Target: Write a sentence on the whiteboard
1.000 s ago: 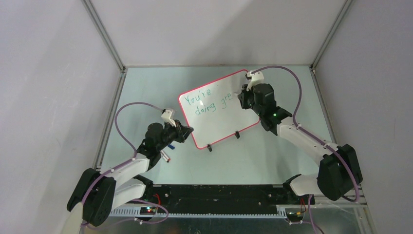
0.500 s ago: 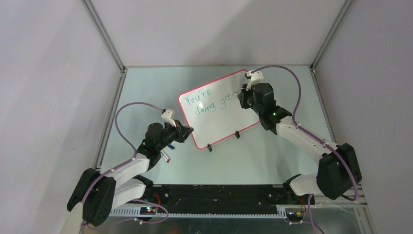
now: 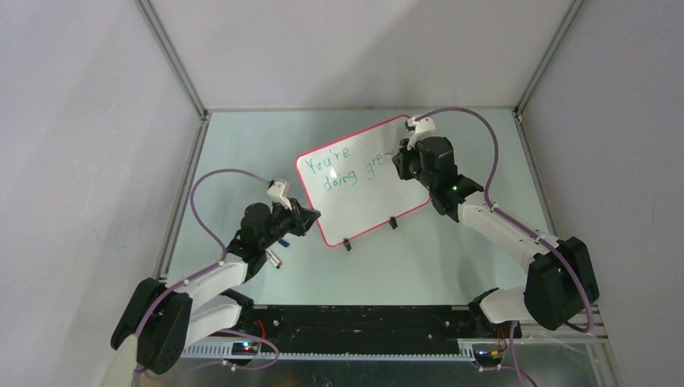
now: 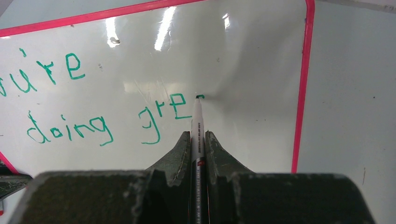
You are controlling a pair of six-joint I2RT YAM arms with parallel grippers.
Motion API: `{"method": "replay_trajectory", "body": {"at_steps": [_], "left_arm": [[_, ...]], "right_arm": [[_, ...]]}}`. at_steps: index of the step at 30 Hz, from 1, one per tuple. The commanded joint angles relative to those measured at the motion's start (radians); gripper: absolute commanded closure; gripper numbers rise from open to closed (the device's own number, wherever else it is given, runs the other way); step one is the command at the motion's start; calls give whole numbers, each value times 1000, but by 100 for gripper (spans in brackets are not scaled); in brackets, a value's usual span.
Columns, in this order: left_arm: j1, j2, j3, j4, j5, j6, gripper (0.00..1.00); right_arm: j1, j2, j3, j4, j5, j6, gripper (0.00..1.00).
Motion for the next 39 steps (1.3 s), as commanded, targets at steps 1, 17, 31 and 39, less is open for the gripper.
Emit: {"method": "replay_trajectory", "body": {"at_steps": [1, 17, 31, 39], "left_arm": [[6, 9, 29, -27, -11, 52, 92], [6, 4, 28, -32, -11, 52, 92], [5, 3, 28, -34, -11, 51, 92], [6, 8, 29, -30, -11, 51, 92]], "right_arm": [[6, 3, 42, 6, -19, -16, 100], [22, -7, 42, -88, 13, -19, 100], [15, -13, 42, -69, 75, -18, 100], [3, -5, 45, -52, 77, -10, 100]]}}
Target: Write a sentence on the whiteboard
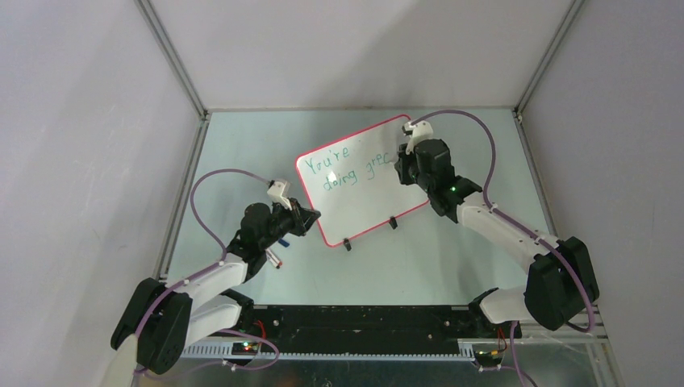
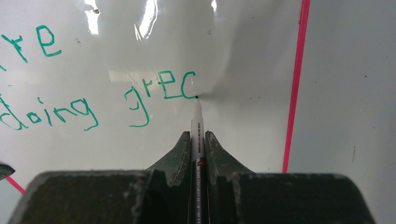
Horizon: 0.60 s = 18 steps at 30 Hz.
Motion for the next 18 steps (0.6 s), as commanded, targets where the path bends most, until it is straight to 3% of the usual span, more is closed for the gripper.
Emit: {"method": "replay_trajectory", "body": {"at_steps": [1, 18], "left_arm": [[6, 9, 28, -28, -12, 52, 92], [6, 6, 30, -30, -10, 53, 92]], "right_arm": [[-13, -4, 48, 35, 31, 0, 100], [-14, 38, 113, 23, 7, 2, 100]]}}
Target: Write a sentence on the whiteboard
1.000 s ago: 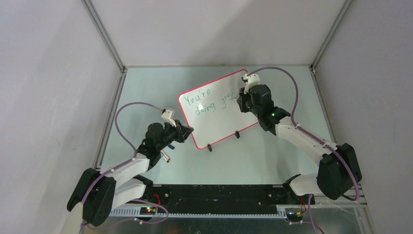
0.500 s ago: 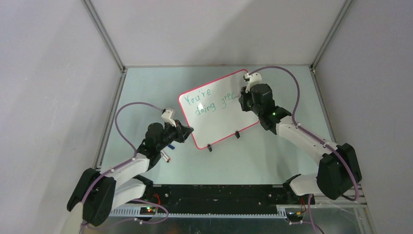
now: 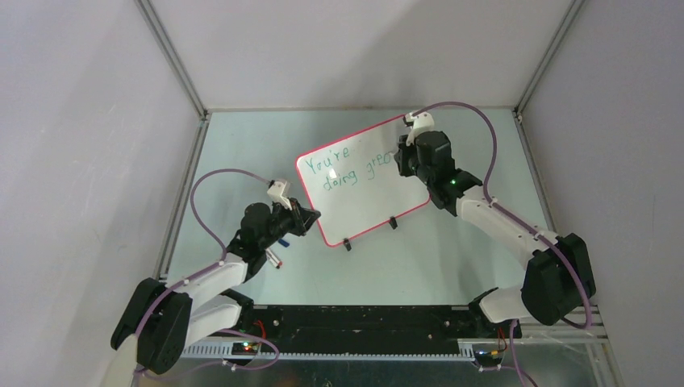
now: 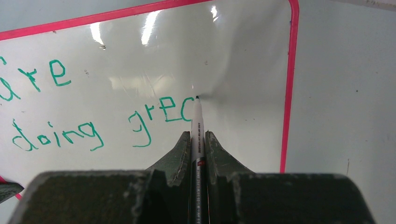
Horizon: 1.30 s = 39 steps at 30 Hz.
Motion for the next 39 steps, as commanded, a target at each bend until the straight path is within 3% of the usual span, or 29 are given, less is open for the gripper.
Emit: {"method": "replay_trajectory", "body": {"at_steps": [1, 15, 39], "left_arm": [[6, 6, 28, -27, -11, 52, 92], [5, 5, 28, -30, -11, 53, 93], [6, -3, 27, -37, -13, 53, 92]], "right_arm": [[-2, 10, 46, 23, 3, 2, 100], [4, -1, 37, -64, 23, 5, 100], [4, -28, 11, -73, 55, -5, 100]]}}
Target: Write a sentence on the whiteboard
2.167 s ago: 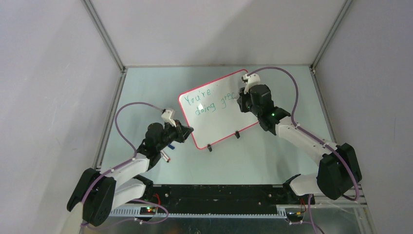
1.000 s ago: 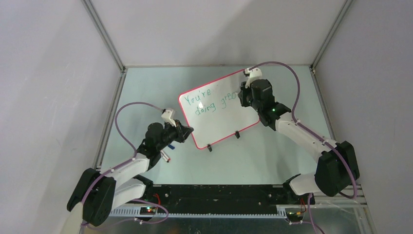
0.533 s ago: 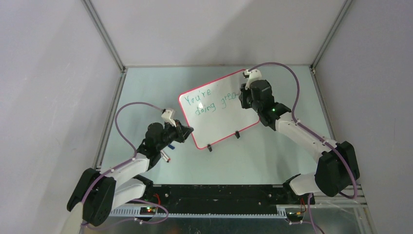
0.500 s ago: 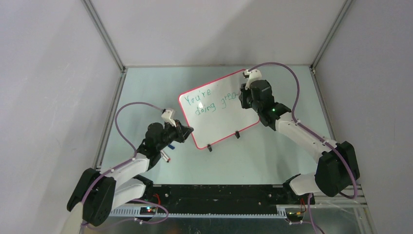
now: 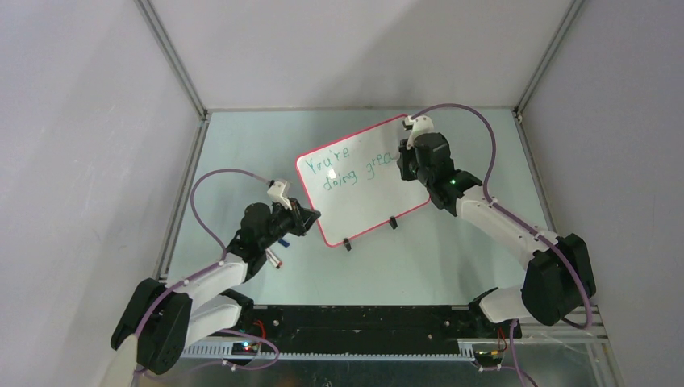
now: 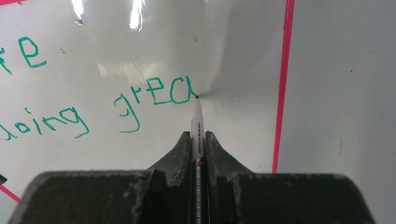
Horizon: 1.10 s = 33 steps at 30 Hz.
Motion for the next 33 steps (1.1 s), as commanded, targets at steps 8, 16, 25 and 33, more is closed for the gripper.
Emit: {"method": "replay_trajectory", "body": {"at_steps": [8, 16, 25, 33], "left_arm": [[6, 2, 28, -35, -16, 53, 93], [6, 5, 28, -36, -16, 53, 92], [5, 5, 29, -35, -17, 54, 93], [6, 6, 29, -34, -16, 55, 93]], "right_arm": [[-12, -86, 6, 44, -9, -3, 100], [-35, -59, 31, 52, -47, 13, 100], [-35, -26, 55, 57, -59, 16, 100], [-35, -7, 59, 66, -54, 19, 100]]}}
